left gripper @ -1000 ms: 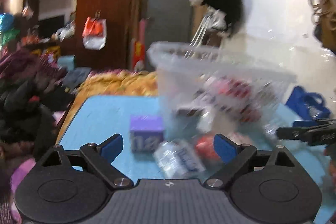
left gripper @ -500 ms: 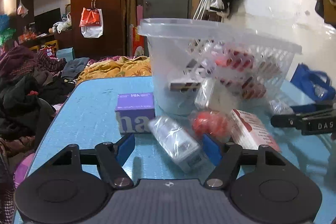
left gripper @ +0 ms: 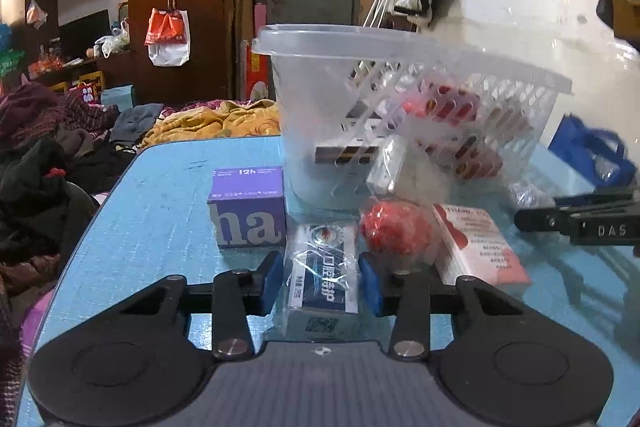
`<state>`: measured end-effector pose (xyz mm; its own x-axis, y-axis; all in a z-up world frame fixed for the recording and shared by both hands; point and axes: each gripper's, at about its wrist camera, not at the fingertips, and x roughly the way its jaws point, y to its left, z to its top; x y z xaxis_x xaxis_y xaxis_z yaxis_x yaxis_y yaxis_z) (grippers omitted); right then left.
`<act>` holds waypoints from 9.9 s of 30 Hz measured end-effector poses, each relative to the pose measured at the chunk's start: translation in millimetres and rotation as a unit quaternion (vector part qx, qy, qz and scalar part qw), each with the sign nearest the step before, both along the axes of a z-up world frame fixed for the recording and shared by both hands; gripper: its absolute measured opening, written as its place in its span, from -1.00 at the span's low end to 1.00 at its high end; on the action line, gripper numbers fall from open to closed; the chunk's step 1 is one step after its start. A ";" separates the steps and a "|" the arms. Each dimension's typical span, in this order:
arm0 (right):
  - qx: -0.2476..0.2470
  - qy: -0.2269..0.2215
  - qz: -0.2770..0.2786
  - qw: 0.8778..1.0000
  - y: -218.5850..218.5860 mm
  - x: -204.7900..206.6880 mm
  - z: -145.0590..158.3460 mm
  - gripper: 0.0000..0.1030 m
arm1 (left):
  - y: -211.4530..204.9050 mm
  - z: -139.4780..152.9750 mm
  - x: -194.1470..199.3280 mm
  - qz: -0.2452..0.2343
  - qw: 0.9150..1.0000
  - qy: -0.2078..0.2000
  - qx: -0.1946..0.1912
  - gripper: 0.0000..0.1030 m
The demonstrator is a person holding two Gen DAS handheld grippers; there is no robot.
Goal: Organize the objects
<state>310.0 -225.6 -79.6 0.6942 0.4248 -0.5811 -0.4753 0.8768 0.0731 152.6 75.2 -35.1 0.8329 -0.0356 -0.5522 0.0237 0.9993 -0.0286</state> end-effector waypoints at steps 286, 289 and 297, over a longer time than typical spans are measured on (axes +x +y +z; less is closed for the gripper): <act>0.056 -0.147 -0.041 0.987 -34.2 -29.9 102.9 1.00 | -25.6 96.5 18.4 -0.005 0.993 -0.118 -0.012 0.87; 0.059 -0.142 -0.044 0.987 -34.7 -28.4 100.1 1.00 | -27.9 94.0 17.1 -0.001 0.993 -0.118 -0.004 0.87; 0.058 -0.143 -0.048 0.987 -35.6 -27.4 94.1 1.00 | -29.1 90.2 14.6 -0.004 0.994 -0.109 -0.003 0.87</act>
